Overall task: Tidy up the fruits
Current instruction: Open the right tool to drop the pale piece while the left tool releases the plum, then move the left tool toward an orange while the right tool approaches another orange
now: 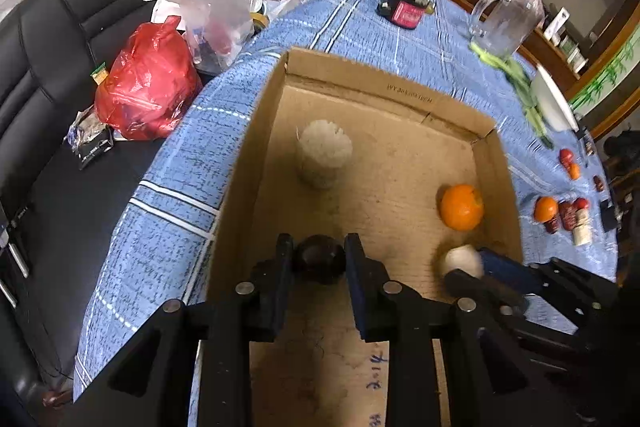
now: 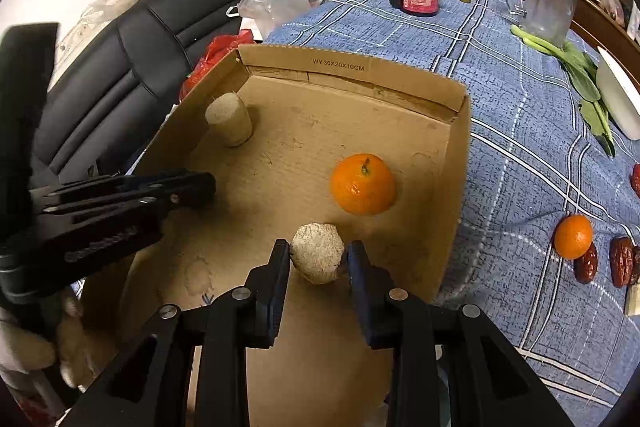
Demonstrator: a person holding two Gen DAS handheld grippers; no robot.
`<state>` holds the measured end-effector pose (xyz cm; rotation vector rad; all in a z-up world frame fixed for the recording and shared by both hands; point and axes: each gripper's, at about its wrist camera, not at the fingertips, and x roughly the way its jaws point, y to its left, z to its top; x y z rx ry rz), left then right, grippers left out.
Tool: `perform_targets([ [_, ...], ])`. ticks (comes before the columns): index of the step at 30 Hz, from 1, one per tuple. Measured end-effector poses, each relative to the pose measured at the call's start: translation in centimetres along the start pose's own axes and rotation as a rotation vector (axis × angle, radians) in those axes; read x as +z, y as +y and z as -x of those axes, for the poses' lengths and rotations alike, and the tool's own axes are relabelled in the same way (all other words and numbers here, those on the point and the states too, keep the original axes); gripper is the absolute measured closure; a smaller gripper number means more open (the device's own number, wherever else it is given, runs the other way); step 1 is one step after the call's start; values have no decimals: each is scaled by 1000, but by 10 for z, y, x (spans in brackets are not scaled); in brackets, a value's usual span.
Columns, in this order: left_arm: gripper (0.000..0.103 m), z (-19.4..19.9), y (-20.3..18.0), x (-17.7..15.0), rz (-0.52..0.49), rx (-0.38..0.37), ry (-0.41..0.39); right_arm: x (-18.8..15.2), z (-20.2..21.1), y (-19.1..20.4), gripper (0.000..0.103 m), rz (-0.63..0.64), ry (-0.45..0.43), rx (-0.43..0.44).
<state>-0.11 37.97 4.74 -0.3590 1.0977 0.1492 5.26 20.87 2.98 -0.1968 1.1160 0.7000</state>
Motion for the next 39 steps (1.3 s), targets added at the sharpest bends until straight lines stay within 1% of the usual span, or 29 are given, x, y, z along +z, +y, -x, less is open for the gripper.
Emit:
perform_targets([
  [1, 74, 4, 1, 0, 8, -3, -5, 0, 4, 0, 62, -1, -7, -2],
  [3, 62, 19, 6, -3, 40, -12, -26, 1, 11, -1, 51, -5, -22, -6],
  [4, 60, 29, 9, -6, 64, -18, -41, 1, 16, -2, 50, -10, -30, -5],
  [8, 58, 60, 22, -17, 159, -49, -79, -3, 38, -12, 49, -75, -64, 23],
  [11, 58, 86, 32, -28, 210, -27, -115, -9, 55, -22, 48, -152, -85, 76],
  [13, 54, 105, 38, -38, 253, -8, -155, -16, 64, -27, 44, -191, -96, 104],
  [14, 50, 113, 39, -43, 273, 3, -170, -19, 69, -29, 42, -201, -99, 114],
  [15, 49, 120, 39, -50, 292, 18, -181, -23, 73, -31, 42, -205, -99, 127],
  [17, 49, 130, 38, -62, 315, 44, -190, -29, 82, -35, 42, -209, -103, 142],
  [19, 45, 138, 34, -74, 336, 66, -185, -38, 91, -39, 42, -215, -109, 159],
  [20, 41, 141, 32, -80, 345, 72, -181, -41, 94, -41, 41, -221, -109, 170],
  [22, 40, 148, 28, -91, 366, 72, -182, -50, 100, -45, 40, -245, -104, 200],
  [25, 40, 160, 26, -106, 403, 52, -186, -60, 105, -51, 40, -276, -88, 226],
  [28, 40, 174, 21, -116, 418, 47, -205, -67, 114, -52, 40, -282, -91, 235],
  [32, 40, 189, 18, -120, 434, 43, -219, -71, 125, -52, 40, -301, -93, 247],
  [37, 39, 205, 4, -119, 410, 49, -247, -76, 136, -52, 39, -300, -112, 227],
  [39, 37, 208, -1, -116, 394, 47, -255, -78, 138, -54, 39, -296, -115, 220],
])
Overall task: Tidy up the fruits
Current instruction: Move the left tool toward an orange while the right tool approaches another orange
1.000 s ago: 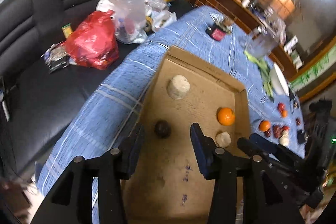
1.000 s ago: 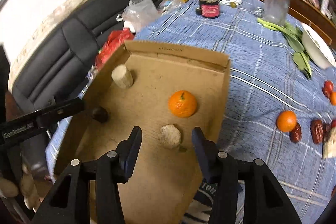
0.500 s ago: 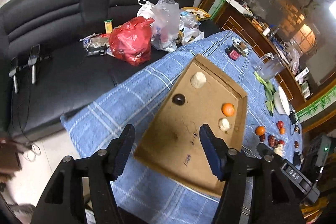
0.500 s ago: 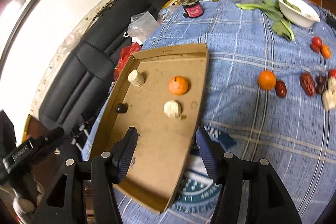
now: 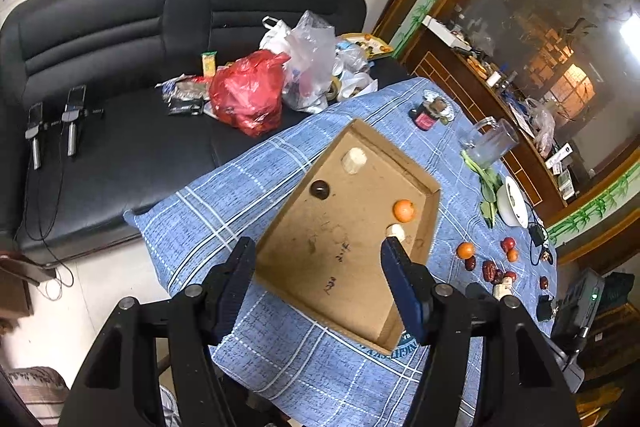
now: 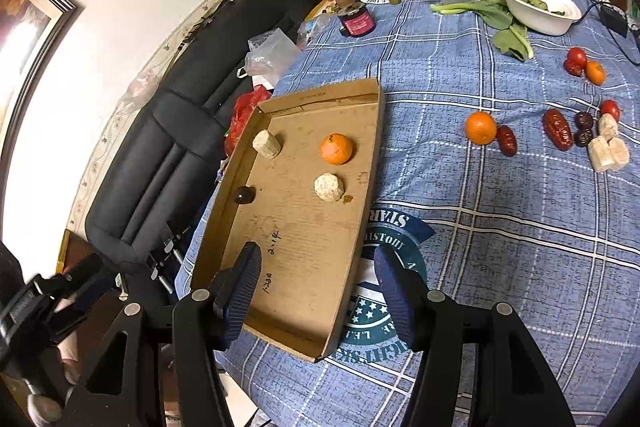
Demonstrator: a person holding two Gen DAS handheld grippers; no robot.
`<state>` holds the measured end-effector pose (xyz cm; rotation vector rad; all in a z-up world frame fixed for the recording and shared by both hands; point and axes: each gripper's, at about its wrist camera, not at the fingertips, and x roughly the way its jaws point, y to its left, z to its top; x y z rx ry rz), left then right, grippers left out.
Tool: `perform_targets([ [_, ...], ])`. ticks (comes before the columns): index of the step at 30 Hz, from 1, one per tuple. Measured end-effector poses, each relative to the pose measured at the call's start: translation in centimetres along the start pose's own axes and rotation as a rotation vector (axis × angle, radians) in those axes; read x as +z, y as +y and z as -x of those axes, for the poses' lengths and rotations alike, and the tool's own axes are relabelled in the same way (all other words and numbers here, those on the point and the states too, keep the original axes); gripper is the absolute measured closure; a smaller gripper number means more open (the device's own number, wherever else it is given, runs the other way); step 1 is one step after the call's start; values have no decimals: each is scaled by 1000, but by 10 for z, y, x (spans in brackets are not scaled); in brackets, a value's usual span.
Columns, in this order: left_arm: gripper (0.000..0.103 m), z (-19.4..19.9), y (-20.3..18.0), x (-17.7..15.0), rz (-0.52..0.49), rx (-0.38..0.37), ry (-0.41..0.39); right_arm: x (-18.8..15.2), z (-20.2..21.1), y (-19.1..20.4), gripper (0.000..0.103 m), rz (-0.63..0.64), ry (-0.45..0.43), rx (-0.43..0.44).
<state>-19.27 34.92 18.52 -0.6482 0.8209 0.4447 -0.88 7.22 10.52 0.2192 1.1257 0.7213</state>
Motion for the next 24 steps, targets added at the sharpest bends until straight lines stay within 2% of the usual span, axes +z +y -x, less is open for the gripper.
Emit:
perform_targets([
  [9, 36, -21, -17, -1, -47, -15, 27, 0, -2, -18, 39, -18, -9, -84],
  [16, 36, -66, -46, 0, -123, -56, 98, -5, -1, -30, 39, 18, -42, -157],
  [20, 36, -99, -74, -3, -184, -106, 162, -4, 23, -61, 39, -27, -112, -250],
  [24, 36, -143, -119, -15, -284, -165, 261, -15, 52, -116, 39, -159, -156, -384],
])
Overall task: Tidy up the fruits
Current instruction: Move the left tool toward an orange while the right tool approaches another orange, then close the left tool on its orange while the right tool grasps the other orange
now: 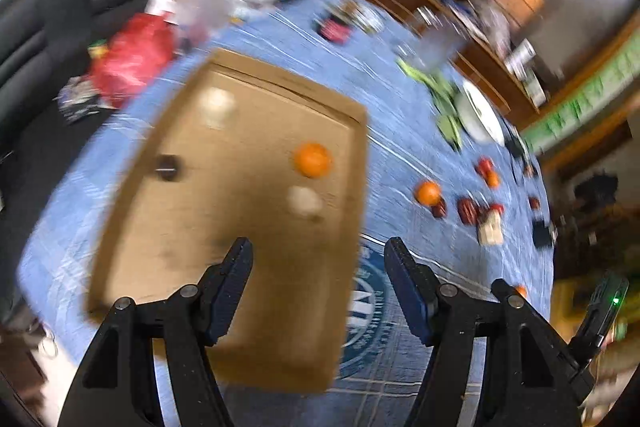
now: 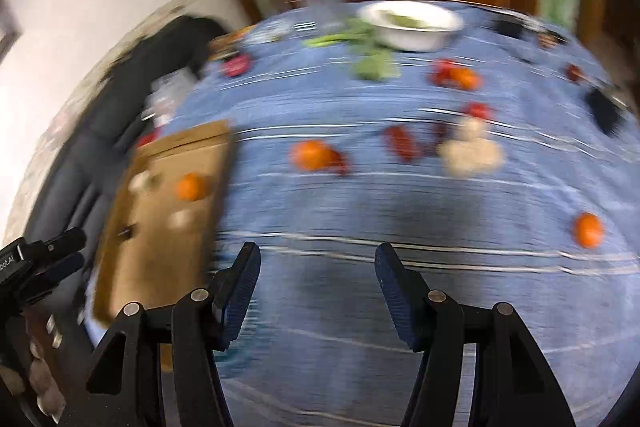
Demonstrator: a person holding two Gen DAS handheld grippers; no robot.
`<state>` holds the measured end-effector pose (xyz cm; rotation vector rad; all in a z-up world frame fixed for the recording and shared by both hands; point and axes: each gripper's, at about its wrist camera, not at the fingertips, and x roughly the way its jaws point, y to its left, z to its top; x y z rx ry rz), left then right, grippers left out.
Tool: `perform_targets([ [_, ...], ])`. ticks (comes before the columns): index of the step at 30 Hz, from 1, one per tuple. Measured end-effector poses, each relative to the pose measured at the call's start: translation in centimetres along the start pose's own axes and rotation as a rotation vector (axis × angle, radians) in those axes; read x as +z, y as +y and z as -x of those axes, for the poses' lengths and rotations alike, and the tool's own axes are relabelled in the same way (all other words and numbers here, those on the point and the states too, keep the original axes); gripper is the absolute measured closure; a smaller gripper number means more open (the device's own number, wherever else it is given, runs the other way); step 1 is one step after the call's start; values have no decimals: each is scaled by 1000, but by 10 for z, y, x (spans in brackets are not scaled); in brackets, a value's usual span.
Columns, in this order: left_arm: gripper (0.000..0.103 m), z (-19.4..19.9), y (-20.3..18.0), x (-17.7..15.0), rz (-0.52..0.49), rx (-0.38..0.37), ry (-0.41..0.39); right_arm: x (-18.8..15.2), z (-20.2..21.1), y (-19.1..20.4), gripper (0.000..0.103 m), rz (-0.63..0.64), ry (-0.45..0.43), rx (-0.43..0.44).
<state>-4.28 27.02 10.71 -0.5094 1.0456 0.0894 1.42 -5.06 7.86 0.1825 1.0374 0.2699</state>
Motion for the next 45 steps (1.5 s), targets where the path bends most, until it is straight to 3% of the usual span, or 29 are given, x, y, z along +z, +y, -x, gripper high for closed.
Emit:
perform_targets([
  [7, 36, -72, -68, -3, -201, -103, 158, -21, 12, -98, 39, -267, 0, -178],
  [13, 36, -107, -105, -10, -293, -132, 221, -42, 26, -136, 40, -368, -15, -244],
  [22, 36, -117, -116, 5, -328, -29, 164, -15, 6, -172, 40, -336, -21, -238],
  [27, 36, -130, -120, 25, -304, -13, 134, 9, -10, -184, 40, -283, -25, -246],
  [33, 37, -153, -138, 34, -361, 5, 115, 19, -19, -194, 40, -257, -17, -236],
  [38, 46, -174, -152, 32, -422, -3, 139, 19, -21, -200, 40, -233, -18, -241],
  [45, 58, -174, -160, 31, -459, -25, 139, 20, -24, -195, 40, -206, -19, -243],
])
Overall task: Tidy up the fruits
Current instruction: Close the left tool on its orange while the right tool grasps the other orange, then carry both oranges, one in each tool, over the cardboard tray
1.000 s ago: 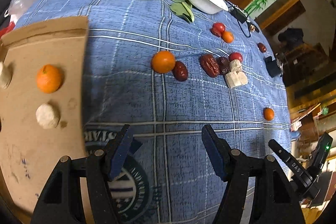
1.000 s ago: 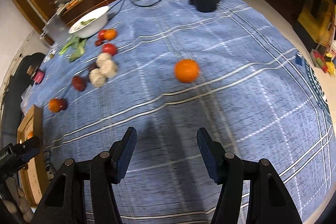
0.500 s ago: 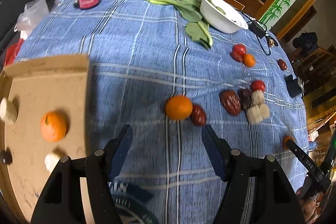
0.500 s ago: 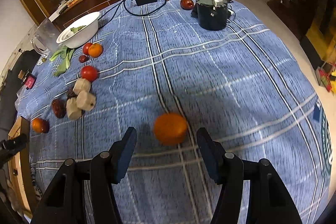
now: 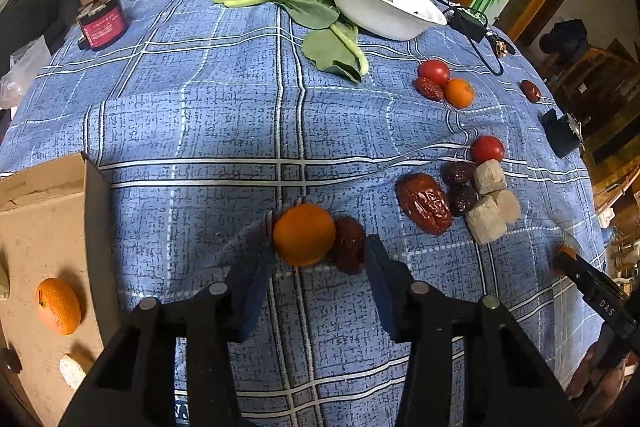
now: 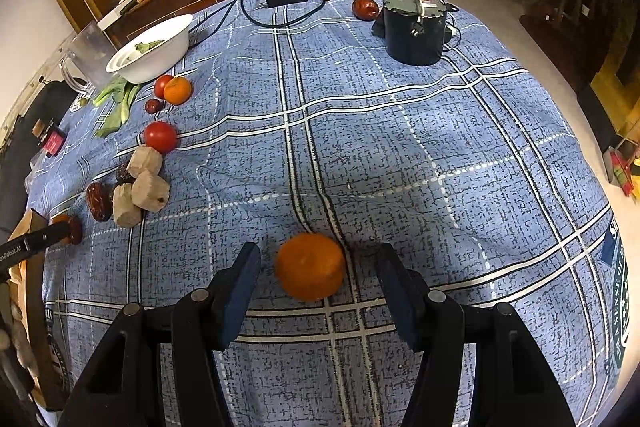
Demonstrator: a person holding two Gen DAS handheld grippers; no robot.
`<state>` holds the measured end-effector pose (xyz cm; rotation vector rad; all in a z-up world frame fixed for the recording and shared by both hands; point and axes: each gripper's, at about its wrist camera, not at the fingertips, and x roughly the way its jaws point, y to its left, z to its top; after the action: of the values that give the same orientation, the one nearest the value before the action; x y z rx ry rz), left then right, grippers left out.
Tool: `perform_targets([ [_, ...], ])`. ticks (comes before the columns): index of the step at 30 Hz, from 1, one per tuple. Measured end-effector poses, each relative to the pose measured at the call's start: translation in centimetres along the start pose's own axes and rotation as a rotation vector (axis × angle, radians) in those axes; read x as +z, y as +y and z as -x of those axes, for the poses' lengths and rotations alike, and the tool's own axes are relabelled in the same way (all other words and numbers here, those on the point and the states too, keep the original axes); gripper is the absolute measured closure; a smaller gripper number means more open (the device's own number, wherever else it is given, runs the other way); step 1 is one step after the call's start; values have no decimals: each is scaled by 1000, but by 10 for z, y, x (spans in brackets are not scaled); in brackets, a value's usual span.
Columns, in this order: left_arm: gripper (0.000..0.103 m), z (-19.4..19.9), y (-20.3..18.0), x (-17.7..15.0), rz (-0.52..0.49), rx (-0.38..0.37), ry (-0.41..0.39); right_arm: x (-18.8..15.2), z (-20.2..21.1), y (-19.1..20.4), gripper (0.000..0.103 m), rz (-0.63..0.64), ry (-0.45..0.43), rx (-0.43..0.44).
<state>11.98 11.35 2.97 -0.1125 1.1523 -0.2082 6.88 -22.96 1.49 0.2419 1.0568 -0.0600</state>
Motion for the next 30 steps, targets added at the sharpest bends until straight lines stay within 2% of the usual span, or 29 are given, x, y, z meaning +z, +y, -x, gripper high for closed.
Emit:
perform_targets([
  [8, 55, -5, 3, 4, 4, -28, 0, -4, -1, 9, 40, 36, 1, -3],
  [10, 57, -5, 0, 3, -9, -22, 1, -5, 0, 11, 44, 46, 2, -7],
  [12, 69, -2, -1, 1, -12, -23, -8, -7, 1, 13, 60, 63, 3, -16],
  [13, 75, 0, -2, 0, -13, -24, -15, -7, 1, 13, 64, 66, 6, -12],
  [14, 87, 3, -3, 0, -15, -22, -23, -8, 1, 12, 68, 66, 9, -6],
  [18, 87, 8, -1, -2, -16, -5, -22, -11, 3, 13, 68, 63, 14, 8],
  [25, 87, 7, 3, -2, 7, -19, -29, -19, 9, 12, 68, 64, 25, 11],
  [26, 85, 7, 3, -1, 6, -18, -31, -19, 9, 12, 68, 65, 26, 11],
  [30, 60, 0, -3, 3, -18, 6, -32, -23, 11, 11, 67, 66, 22, 16],
])
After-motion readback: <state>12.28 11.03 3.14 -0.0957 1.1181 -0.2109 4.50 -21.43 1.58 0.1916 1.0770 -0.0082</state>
